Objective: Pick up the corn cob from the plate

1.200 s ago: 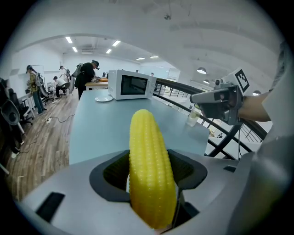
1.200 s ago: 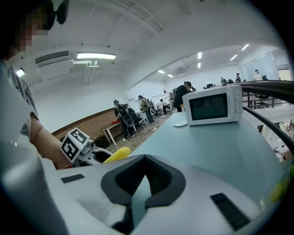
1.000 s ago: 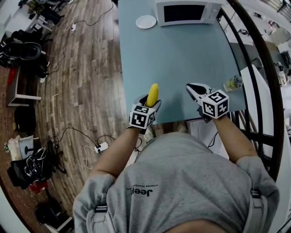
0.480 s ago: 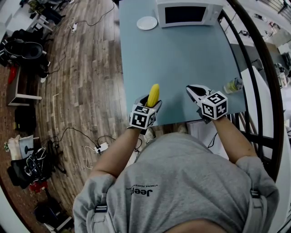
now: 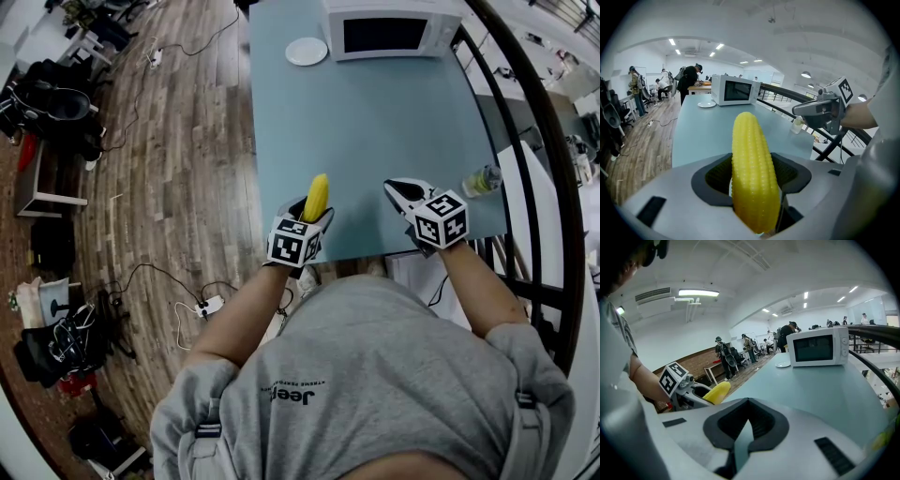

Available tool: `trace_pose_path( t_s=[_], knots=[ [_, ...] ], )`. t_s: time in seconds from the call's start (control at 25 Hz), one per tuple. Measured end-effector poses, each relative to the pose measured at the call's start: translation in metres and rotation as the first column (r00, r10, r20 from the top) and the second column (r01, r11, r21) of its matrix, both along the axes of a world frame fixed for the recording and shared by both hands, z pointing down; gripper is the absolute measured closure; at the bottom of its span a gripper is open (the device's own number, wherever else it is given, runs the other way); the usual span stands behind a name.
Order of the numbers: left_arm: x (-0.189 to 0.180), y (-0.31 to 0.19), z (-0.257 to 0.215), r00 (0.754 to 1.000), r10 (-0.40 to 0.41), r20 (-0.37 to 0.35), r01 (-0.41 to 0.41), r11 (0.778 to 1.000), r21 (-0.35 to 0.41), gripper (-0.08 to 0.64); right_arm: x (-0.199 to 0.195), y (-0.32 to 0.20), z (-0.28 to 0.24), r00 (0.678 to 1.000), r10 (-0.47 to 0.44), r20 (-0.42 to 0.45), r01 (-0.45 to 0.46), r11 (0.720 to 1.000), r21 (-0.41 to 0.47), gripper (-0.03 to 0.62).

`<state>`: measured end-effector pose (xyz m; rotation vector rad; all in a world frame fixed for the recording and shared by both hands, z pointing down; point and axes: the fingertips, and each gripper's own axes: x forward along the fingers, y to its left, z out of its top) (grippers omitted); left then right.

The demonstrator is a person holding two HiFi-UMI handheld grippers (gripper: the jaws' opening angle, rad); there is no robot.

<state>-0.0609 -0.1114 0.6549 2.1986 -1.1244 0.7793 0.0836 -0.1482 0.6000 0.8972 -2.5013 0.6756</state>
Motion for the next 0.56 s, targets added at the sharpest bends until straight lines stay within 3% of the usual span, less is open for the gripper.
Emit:
trace_pose_path(
  t_s=[0.56],
  knots=[
    [-0.0091, 0.0019, -0.0021, 1.000, -0.011, 0.002, 0.011, 1.000, 0.003, 0.295, -0.0072, 0.0022, -0.0001, 1.000, -0.018, -0.010, 0.018, 1.000, 0.004, 0.577]
  ],
)
